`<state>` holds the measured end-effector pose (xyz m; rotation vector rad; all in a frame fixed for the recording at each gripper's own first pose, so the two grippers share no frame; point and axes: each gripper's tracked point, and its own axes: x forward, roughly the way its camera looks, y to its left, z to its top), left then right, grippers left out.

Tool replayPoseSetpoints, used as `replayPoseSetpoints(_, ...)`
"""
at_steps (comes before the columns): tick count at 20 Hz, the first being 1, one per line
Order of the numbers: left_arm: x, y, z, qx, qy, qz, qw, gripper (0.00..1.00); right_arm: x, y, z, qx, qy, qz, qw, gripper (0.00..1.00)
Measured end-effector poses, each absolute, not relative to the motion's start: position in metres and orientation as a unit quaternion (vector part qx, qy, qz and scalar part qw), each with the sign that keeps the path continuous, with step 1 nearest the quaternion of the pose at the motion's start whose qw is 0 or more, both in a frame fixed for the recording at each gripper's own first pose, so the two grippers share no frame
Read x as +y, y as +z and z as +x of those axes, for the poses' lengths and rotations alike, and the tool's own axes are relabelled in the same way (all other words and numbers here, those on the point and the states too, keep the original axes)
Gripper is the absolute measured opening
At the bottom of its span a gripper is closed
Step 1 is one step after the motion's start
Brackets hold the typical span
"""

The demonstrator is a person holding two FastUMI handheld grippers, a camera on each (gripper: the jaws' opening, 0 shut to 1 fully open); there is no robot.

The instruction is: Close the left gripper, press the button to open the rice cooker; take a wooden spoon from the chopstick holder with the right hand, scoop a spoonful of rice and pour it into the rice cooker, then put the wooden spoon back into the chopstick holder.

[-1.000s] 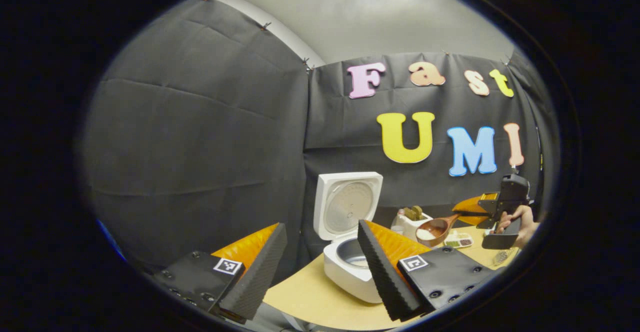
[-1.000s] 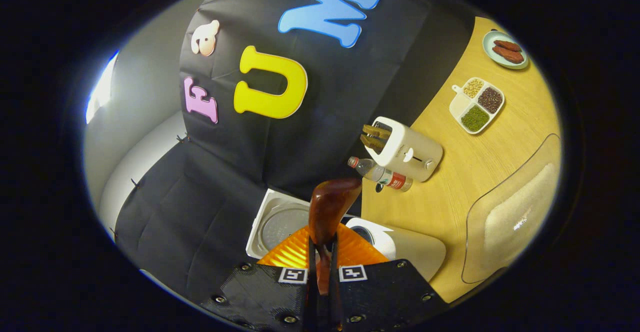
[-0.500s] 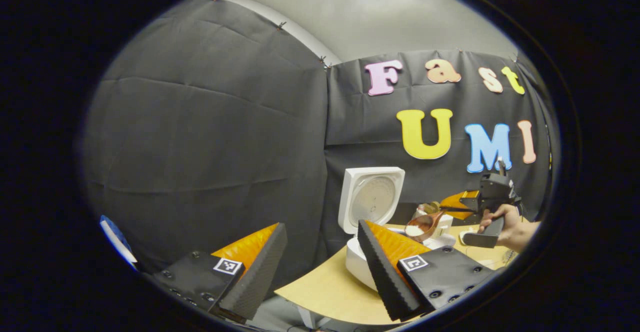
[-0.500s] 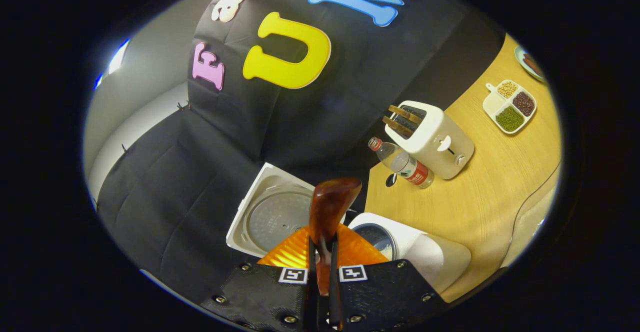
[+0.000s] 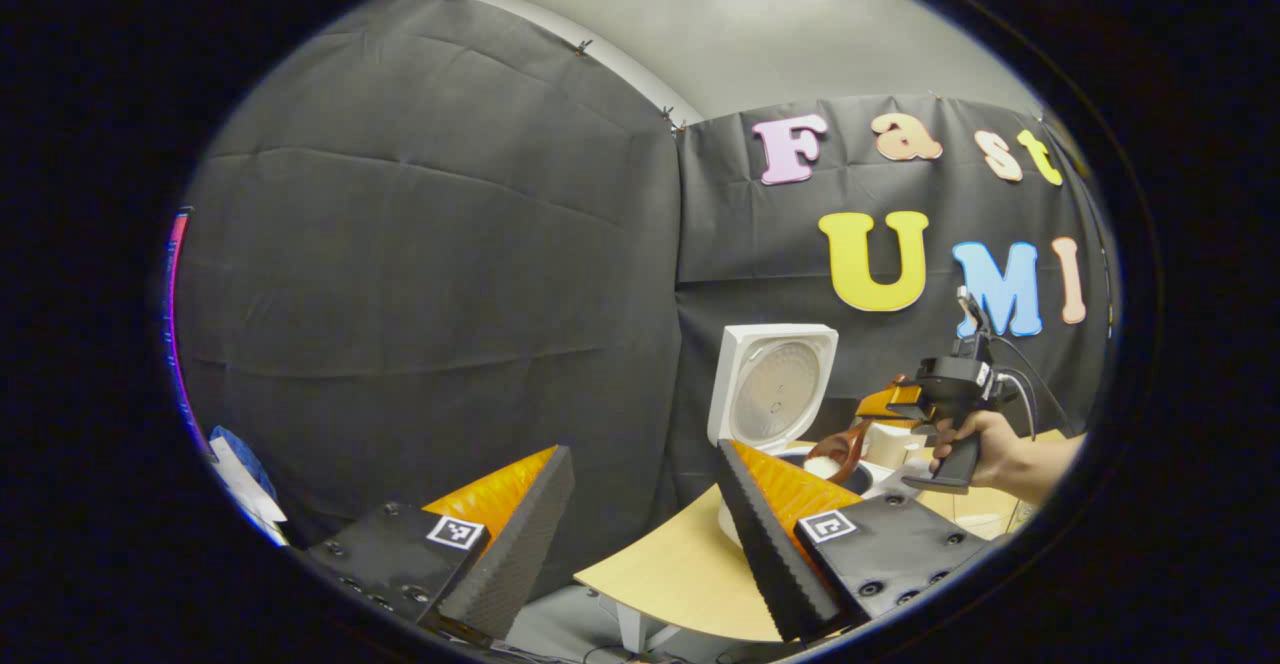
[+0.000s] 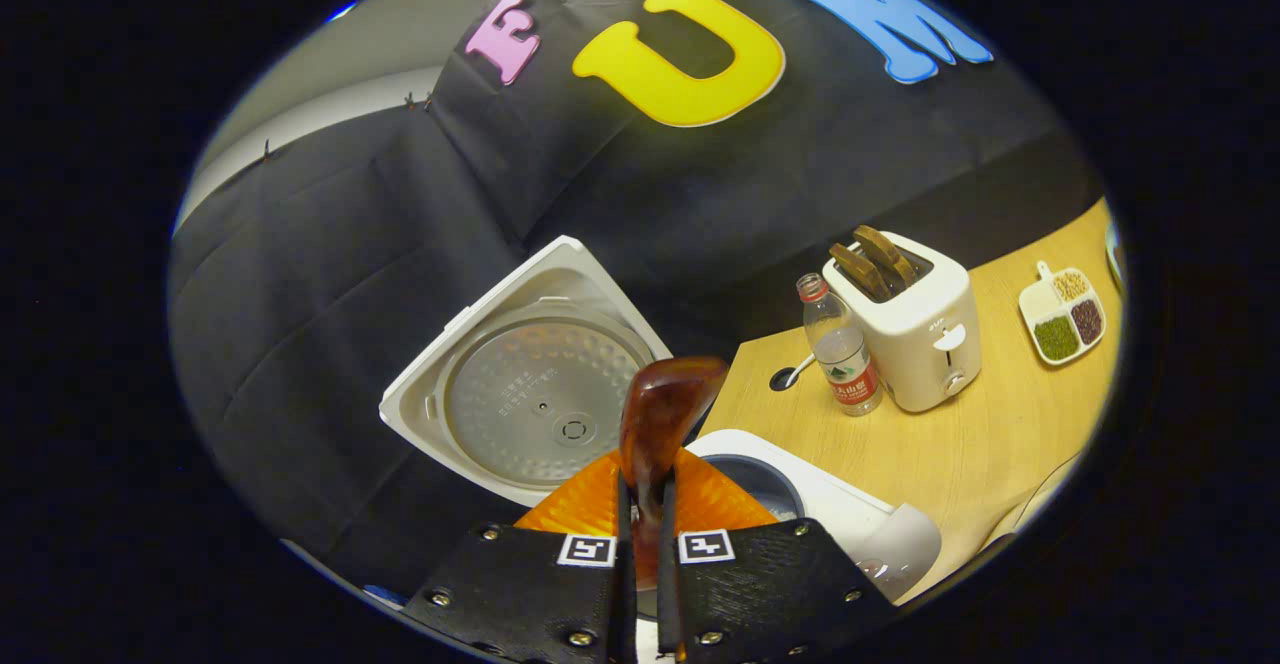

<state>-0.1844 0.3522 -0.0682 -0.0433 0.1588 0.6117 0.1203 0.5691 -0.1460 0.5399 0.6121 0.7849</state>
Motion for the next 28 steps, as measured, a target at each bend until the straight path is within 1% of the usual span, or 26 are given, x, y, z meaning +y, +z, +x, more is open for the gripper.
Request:
replayPoseSetpoints(5,0.353,-0.072,-0.185,0.078,0.301,-0.024,0.950,0.99,0.572,-0.143,0.117,0.241,0.381,0.139,0.882,0.08)
replayPoseSetpoints(8,0.353,-0.074,-0.184,0.077,0.298,-0.026,0.951,0.99,0.576,-0.137,0.111,0.198,0.393,0.056,0.896,0.08)
replayPoseSetpoints(10,0.354,-0.076,-0.186,0.078,0.298,-0.026,0.951,0.99,0.578,-0.134,0.106,0.168,0.404,0.001,0.899,0.08)
replayPoseSetpoints(14,0.351,-0.072,-0.185,0.073,0.291,-0.027,0.953,0.99,0.580,-0.128,0.101,0.106,0.408,-0.108,0.900,0.08)
replayPoseSetpoints(19,0.351,-0.074,-0.184,0.070,0.291,-0.029,0.954,0.99,0.577,-0.124,0.102,0.062,0.398,-0.186,0.896,0.08)
replayPoseSetpoints(21,0.350,-0.073,-0.184,0.070,0.289,-0.027,0.954,0.99,0.577,-0.127,0.100,0.073,0.403,-0.176,0.895,0.08)
replayPoseSetpoints(23,0.350,-0.070,-0.183,0.070,0.288,-0.027,0.955,0.99,0.580,-0.132,0.099,0.109,0.410,-0.124,0.897,0.08)
replayPoseSetpoints(26,0.350,-0.067,-0.182,0.067,0.288,-0.025,0.955,0.99,0.577,-0.135,0.105,0.181,0.402,-0.008,0.898,0.09)
replayPoseSetpoints(28,0.350,-0.063,-0.181,0.063,0.287,-0.026,0.956,0.99,0.571,-0.125,0.104,0.218,0.395,0.091,0.888,0.09)
